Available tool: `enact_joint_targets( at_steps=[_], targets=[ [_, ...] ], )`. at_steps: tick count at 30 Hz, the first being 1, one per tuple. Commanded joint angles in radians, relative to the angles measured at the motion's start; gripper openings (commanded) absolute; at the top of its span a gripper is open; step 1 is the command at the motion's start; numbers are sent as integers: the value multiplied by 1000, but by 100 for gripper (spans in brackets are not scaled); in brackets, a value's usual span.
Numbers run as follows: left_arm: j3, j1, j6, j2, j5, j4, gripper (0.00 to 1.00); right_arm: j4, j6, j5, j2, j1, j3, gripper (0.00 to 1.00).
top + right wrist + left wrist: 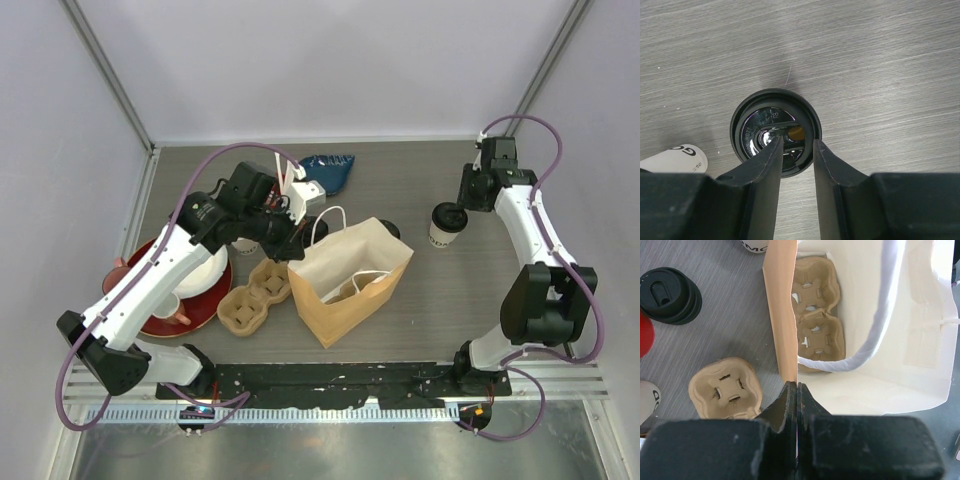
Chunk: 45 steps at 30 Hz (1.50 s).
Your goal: Pack the takeout coffee
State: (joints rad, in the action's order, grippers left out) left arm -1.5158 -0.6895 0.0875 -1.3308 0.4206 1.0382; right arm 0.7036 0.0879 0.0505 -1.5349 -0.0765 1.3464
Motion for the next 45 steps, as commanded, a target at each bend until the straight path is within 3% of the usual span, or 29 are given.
enact_joint_targets(
  at_steps=[1, 19, 25, 37, 45],
  targets=[
    [-20, -2, 8, 1, 30, -3, 0, -26, -16, 18, -24, -8, 16, 36],
    [-23, -2, 20, 16, 20, 8, 0, -9, -30, 3, -76, -16, 7, 26],
    [-21, -2, 24, 18, 15, 5, 0, 3, -31, 2, -73, -16, 13, 1],
    [-7, -2, 26, 15, 6, -9, 0, 164, -28, -8, 87, -11, 152, 1],
    [-6, -2, 29, 7, -8, -17, 0, 408, -30, -95, 200, 70, 368, 1]
  ],
)
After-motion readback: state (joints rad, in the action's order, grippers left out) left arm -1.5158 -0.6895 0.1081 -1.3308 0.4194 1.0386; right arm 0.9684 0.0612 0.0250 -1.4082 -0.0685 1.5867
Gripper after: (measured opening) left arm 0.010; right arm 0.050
